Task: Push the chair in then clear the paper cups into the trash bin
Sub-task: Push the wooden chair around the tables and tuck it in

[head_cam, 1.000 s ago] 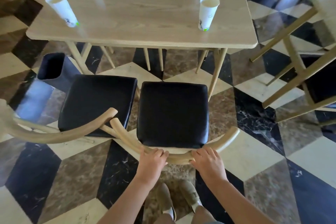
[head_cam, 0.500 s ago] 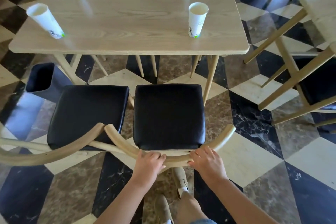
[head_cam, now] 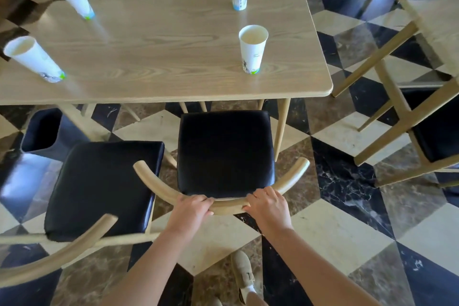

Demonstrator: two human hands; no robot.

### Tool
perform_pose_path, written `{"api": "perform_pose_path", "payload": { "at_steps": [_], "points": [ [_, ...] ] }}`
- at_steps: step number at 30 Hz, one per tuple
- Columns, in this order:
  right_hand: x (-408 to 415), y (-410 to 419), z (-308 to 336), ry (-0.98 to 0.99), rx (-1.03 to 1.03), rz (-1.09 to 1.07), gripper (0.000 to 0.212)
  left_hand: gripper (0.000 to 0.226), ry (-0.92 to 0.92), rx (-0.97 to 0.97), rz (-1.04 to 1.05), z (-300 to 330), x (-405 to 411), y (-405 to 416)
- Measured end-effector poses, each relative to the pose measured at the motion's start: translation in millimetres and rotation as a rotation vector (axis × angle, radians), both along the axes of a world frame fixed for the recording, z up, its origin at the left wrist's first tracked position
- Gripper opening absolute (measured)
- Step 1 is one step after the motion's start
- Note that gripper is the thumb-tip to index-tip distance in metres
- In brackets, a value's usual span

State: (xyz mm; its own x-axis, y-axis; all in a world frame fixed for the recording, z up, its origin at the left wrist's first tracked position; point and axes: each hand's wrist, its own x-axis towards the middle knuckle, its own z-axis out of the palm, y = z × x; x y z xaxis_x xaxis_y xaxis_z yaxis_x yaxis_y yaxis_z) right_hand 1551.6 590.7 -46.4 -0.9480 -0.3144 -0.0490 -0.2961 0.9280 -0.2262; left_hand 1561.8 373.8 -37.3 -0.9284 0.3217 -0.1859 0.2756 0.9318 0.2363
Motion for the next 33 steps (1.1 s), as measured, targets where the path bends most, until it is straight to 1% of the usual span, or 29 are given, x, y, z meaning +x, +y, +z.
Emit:
{"api": "perform_pose_path", "payload": {
  "at_steps": [5,11,17,23,29,31,33],
  "points": [
    [-46,8,4,0.002,-0.004,-0.013,0.024,0.037,-0.02,0.019,0.0,-3,-48,10],
    [-96,20,5,0.005,0.019,-0.002,0.024,0.036,0.014,0.017,0.001,-7,-98,20],
    [-136,25,7,-0.001,0.021,-0.005,0.024,0.036,-0.001,0.03,0.056,-6,-138,31],
    [-146,28,6,0.013,0.012,0.03,0.024,0.036,0.052,0.016,0.016,-7,-145,30],
    [-145,26,9,-0.02,0.067,0.025,0.024,0.037,0.169,0.018,0.011,-5,-137,32],
    [-142,21,14,-0.075,0.122,0.002,0.031,0.041,0.105,-0.071,0.017,1,-132,39],
    [-134,16,18,-0.139,0.163,-0.031,0.042,0.053,0.022,-0.189,0.035,6,-126,43]
  ]
}}
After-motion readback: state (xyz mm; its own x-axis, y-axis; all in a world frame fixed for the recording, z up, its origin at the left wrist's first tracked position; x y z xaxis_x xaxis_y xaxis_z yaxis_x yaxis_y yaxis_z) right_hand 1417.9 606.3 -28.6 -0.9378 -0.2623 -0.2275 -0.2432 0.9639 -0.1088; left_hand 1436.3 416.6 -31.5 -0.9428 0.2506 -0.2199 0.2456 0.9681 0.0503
